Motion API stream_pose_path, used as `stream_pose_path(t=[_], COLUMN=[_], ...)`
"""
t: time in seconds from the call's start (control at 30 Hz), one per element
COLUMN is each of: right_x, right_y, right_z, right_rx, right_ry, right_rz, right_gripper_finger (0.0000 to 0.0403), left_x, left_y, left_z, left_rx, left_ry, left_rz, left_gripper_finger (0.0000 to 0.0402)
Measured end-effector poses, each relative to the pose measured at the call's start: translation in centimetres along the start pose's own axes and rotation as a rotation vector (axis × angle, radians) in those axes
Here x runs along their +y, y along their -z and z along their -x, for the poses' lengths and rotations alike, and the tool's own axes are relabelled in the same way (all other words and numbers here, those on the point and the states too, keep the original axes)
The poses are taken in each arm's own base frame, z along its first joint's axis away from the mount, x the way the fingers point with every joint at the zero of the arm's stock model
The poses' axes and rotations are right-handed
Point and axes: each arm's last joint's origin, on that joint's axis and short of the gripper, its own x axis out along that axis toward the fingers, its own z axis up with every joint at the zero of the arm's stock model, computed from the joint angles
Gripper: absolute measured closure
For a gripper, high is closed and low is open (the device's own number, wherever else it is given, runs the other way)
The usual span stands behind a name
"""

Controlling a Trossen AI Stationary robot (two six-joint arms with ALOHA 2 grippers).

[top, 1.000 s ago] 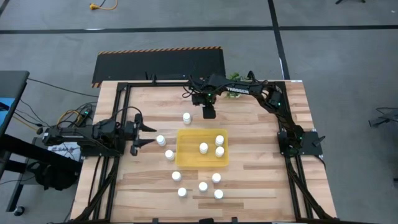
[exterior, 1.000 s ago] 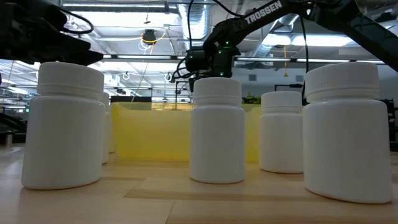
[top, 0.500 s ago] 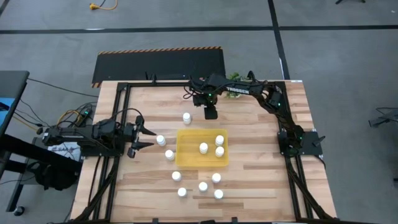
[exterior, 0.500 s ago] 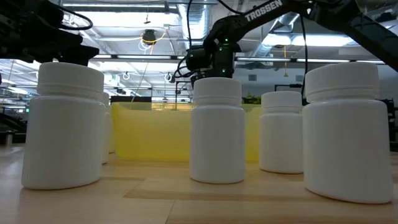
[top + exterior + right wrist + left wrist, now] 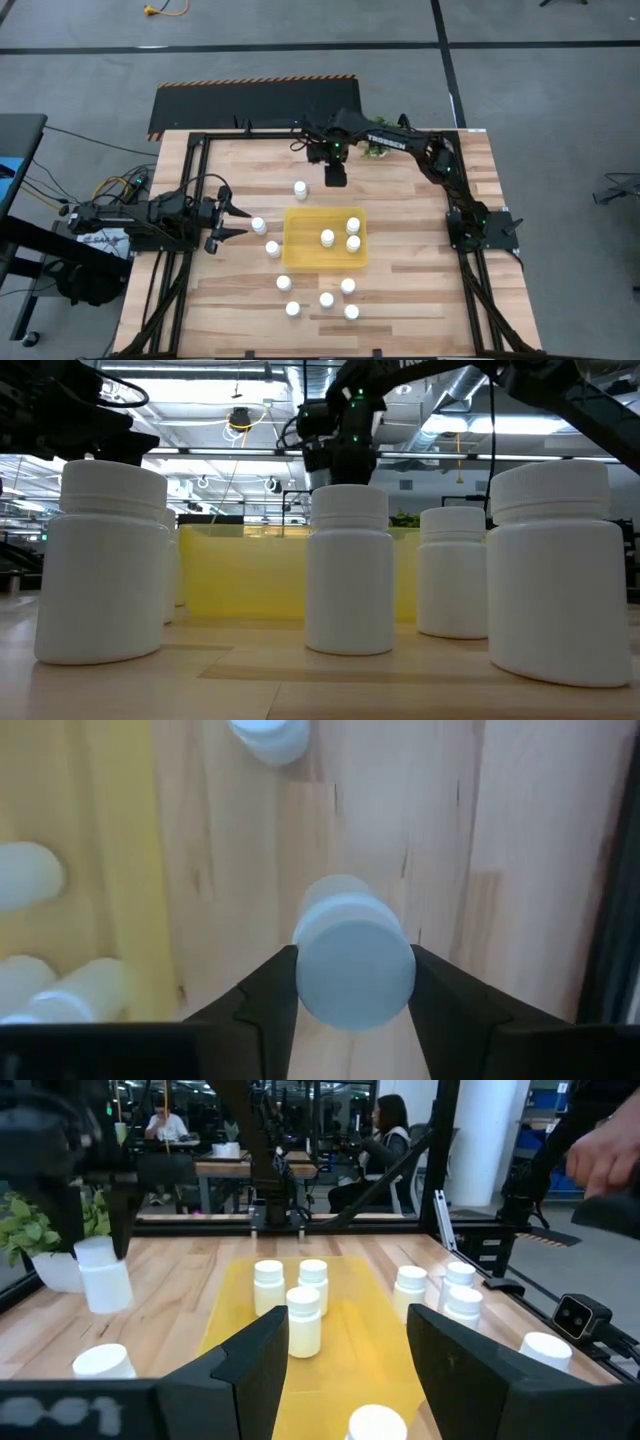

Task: Pick and place pill bottles into a basket
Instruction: Put the white pill bottle into the yellow bin

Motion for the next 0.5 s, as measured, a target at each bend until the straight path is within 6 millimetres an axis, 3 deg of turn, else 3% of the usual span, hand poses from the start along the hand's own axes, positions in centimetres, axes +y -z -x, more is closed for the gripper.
stream_pose_path(t=[0.23, 0.5], right_x=[2.1, 5.8], right_y=[-0.8, -1.5], right_z=[2.4, 2.8], right_rx=[-0.018, 0.03], right_ry=[0.0, -0.03], right_rz=[0.009, 0.052], right_gripper_finger=[0.0252, 0.0253], left_x=[0.0, -0.1], left_y=[0.0, 0.0], left_z=[0.0, 0.0], left_rx=[0.0, 0.001], left_ry=[0.008, 0.045], left_rz=[0.004, 0.014], left_gripper_finger=[0.0208, 0.0208])
